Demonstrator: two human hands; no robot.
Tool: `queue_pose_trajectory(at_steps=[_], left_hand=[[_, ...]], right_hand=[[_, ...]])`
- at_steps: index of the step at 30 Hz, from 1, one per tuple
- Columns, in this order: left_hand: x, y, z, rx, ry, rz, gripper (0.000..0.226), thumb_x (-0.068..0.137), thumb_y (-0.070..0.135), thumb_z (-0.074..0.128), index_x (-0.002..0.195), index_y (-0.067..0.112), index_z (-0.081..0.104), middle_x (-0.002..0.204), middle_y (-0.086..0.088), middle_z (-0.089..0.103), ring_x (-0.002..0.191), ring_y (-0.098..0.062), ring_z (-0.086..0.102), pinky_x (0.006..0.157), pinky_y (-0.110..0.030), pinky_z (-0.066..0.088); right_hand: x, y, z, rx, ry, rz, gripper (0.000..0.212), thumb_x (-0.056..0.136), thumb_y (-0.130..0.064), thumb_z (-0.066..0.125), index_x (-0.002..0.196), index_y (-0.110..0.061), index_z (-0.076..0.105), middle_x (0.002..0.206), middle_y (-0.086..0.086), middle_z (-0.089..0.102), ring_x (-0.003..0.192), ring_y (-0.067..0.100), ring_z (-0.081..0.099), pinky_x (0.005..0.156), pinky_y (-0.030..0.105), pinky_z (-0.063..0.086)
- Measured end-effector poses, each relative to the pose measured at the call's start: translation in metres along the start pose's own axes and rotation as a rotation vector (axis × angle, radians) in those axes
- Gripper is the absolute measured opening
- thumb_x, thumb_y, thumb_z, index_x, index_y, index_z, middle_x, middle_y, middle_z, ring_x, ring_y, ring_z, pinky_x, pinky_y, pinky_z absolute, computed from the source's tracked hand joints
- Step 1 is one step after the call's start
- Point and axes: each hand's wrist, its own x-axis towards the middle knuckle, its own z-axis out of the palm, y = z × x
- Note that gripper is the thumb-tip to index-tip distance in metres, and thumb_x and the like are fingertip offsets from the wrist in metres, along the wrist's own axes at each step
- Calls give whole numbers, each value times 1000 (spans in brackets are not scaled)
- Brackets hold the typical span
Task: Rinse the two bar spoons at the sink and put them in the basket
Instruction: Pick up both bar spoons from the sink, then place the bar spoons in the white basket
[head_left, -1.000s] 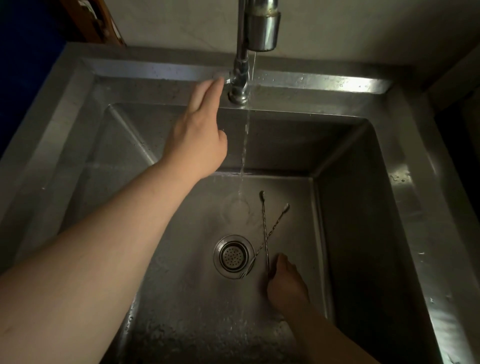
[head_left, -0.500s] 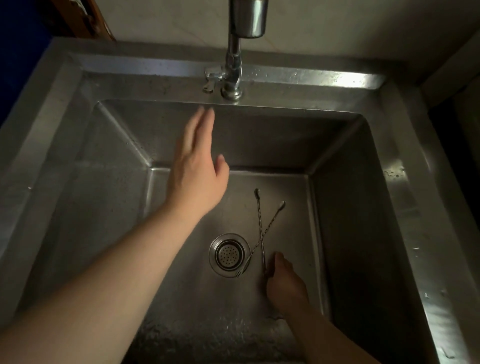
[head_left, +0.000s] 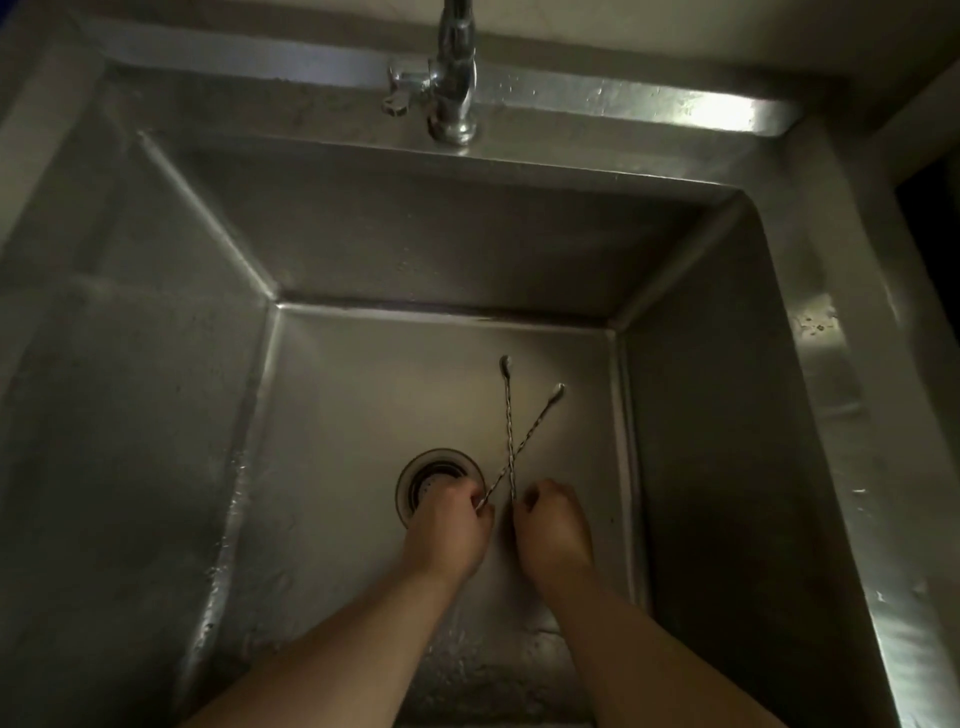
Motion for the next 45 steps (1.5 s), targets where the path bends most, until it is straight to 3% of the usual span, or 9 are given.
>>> queue_pose_trajectory(at_steps=[5,8,12,19,28,32,37,39,45], left_hand=[[7,-2,15,-37,14,-23,14,81,20,68,85,6,67,89,-14,69,87,-30,62,63,-29,32],[8,-6,18,-13,-21,-51,13,83,20,67,83,8,63,88,-12,70,87,-29,64,63,-29,35],[12,-12,21,48,-30,-120,16,90,17,58,93,4,66,103,-18,70,99,-36,64,75,-36,45],[15,-15,20,135,-127,-124,26,90,4,48,108,-2,66,115,-23,68,108,-38,62,86,-39,48],[-11,-9,-16,44,-38,-83,4,85,11,57,85,9,61,93,-16,70,90,-38,63,64,-34,37],[-33,11,-54,-27,78,-26,5,84,12,62,79,11,59,72,-9,63,71,-34,59,58,-35,36],[-72,58,-116,-75,206,168,12,84,12,65,76,14,57,68,3,56,59,-17,47,51,-22,28],[-90,81,-139,-76,216,245,16,84,14,66,74,15,54,65,5,55,57,-11,46,52,-17,34],[-146,170,-203,-71,264,446,23,83,16,70,72,28,54,62,12,54,74,-5,57,56,-10,41]], right_hand=[[8,4,10,8,-69,24,22,90,-26,60,101,-7,62,108,14,65,98,31,61,74,29,42],[8,5,14,-5,-73,36,20,90,-22,60,103,-8,65,108,14,67,100,30,63,78,31,47],[11,4,15,-42,-66,61,22,93,-16,51,106,-7,66,112,15,68,105,31,63,84,32,49],[7,5,15,-52,-104,81,23,90,-10,49,106,-3,64,115,18,66,108,34,61,83,31,48],[-31,-4,-8,214,-57,82,11,83,-21,61,83,-11,55,89,15,69,83,33,63,62,27,38],[-63,-17,-46,243,3,-8,10,83,-16,58,78,-17,50,66,-2,55,74,29,61,58,27,36],[-119,-39,-117,334,135,-146,8,86,-13,58,79,-14,53,68,4,62,63,23,59,58,41,48],[-142,-47,-149,369,189,-187,7,86,-12,59,79,-13,56,71,5,63,66,24,60,62,43,50],[-214,-49,-262,406,445,-291,15,83,-17,66,72,-20,56,65,-4,57,69,11,55,57,25,42]])
